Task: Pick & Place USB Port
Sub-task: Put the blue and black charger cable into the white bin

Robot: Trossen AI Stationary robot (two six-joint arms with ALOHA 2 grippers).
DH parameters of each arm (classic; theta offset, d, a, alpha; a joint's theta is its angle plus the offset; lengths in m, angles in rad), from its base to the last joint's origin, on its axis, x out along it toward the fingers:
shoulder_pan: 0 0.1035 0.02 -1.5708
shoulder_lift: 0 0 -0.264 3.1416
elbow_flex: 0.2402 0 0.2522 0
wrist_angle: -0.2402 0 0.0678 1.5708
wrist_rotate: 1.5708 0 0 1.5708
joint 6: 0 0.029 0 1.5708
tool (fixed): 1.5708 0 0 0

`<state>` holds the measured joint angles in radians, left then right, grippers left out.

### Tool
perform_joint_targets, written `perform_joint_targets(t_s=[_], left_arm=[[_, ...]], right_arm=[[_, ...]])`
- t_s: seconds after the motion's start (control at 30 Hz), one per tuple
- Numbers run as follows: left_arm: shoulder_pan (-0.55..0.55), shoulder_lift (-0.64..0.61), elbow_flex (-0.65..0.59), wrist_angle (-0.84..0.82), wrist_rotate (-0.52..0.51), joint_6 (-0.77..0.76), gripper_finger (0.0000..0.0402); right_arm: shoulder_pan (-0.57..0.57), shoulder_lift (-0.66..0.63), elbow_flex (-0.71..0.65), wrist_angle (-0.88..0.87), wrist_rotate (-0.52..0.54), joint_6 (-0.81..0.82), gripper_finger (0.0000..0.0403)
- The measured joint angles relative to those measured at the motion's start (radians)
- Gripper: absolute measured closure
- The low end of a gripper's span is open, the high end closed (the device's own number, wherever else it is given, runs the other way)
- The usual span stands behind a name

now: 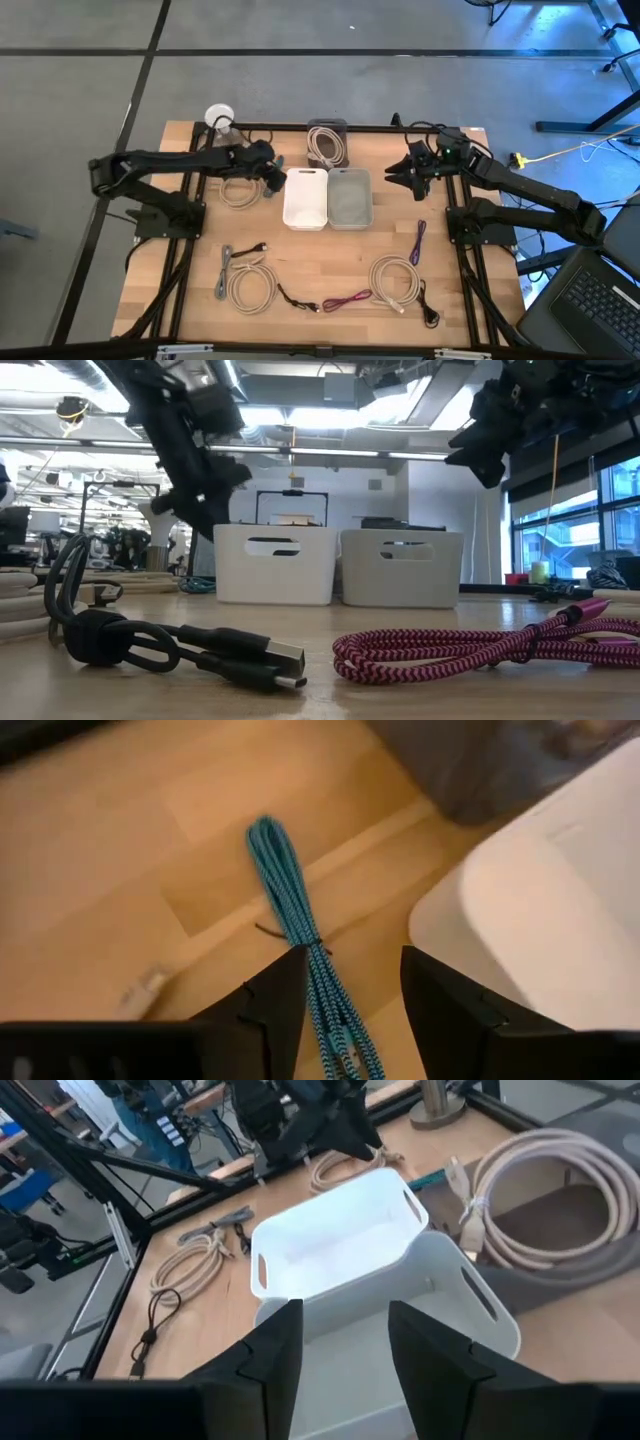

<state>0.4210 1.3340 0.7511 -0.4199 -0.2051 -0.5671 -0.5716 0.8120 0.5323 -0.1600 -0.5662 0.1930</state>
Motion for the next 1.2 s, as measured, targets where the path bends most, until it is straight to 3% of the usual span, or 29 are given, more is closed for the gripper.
perform_joint_targets(t_s=[0.37, 0.57, 0.77, 1.03, 1.2], left_arm=[[0.084, 0.133, 0.003, 0.01, 0.049, -0.023, 0.0241], [0.088, 0.206, 0.003, 0.093, 0.117, -0.002, 0.0241], [0.091, 0.276, 0.005, 0.137, 0.151, -0.003, 0.0241], [0.102, 0.292, 0.006, 0.141, 0.153, -0.002, 0.0241], [0.105, 0.29, 0.005, 0.136, 0.139, 0.001, 0.0281]], right_arm=[[0.0, 0.0, 0.0, -0.043, 0.004, -0.044, 0.0251], [0.0, 0.0, 0.0, -0.047, 0.081, -0.045, 0.0251], [0.0, 0.0, 0.0, -0.051, 0.085, -0.044, 0.0251], [0.0, 0.0, 0.0, -0.057, 0.085, -0.044, 0.0251], [0.0, 0.0, 0.0, -0.058, 0.085, -0.043, 0.0251]])
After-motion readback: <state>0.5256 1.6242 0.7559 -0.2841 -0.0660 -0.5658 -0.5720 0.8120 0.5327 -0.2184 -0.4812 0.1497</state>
